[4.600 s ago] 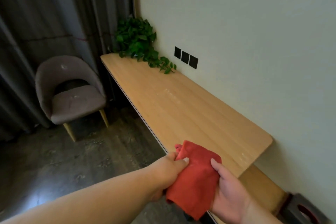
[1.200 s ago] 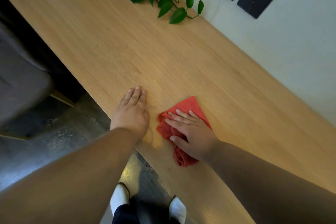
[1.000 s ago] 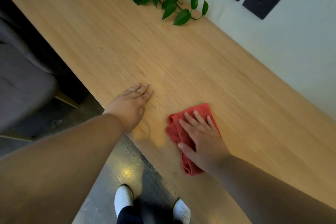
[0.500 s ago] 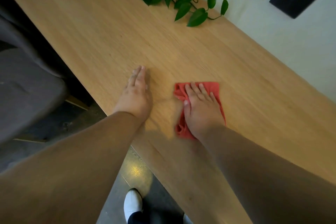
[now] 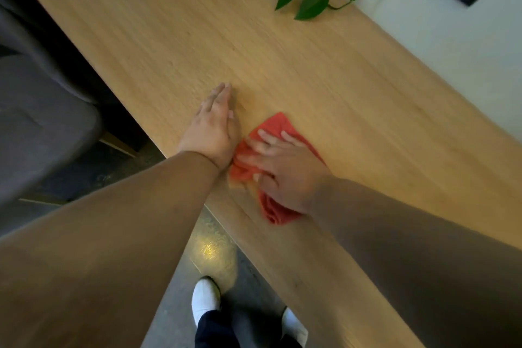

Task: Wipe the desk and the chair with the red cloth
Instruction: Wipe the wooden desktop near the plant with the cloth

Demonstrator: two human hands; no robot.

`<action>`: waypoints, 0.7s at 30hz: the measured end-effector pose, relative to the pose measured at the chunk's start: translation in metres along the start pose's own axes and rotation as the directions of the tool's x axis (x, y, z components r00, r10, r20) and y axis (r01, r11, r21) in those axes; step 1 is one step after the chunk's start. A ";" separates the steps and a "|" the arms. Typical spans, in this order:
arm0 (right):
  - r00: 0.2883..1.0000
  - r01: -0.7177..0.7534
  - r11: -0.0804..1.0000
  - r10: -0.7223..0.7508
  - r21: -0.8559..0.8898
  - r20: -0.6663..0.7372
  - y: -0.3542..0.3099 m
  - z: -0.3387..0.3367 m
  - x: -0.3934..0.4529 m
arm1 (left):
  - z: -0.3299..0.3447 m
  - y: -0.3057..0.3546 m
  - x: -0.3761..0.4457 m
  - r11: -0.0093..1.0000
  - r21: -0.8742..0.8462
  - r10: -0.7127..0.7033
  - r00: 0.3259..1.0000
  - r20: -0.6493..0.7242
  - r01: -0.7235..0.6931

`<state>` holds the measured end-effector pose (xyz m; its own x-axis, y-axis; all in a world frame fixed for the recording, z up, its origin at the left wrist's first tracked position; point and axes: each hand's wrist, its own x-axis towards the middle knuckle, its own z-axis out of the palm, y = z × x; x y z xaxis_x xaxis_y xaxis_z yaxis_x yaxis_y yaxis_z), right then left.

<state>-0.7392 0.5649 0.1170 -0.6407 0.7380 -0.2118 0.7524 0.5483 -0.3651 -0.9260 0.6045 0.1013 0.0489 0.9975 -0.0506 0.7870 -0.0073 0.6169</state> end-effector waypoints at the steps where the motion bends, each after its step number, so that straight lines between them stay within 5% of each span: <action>1: 1.000 0.013 0.999 -0.011 -0.047 0.029 -0.009 0.009 -0.016 | 0.000 0.000 0.000 1.000 0.005 -0.004 1.000 0.010 0.004; 9: 0.975 -0.188 0.975 0.200 -0.120 0.095 -0.031 0.051 -0.141 | 0.007 -0.002 0.009 0.892 0.449 -0.015 0.988 0.155 -0.057; 21: 0.982 -0.183 0.971 0.188 -0.154 0.017 -0.024 0.048 -0.095 | 0.009 -0.011 0.013 0.922 0.376 0.030 0.985 0.169 -0.092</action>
<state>-0.7038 0.4630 0.1025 -0.4906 0.8209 -0.2924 0.8713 0.4579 -0.1765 -0.9283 0.6173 0.0868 0.1755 0.9707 -0.1639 0.9523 -0.1252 0.2783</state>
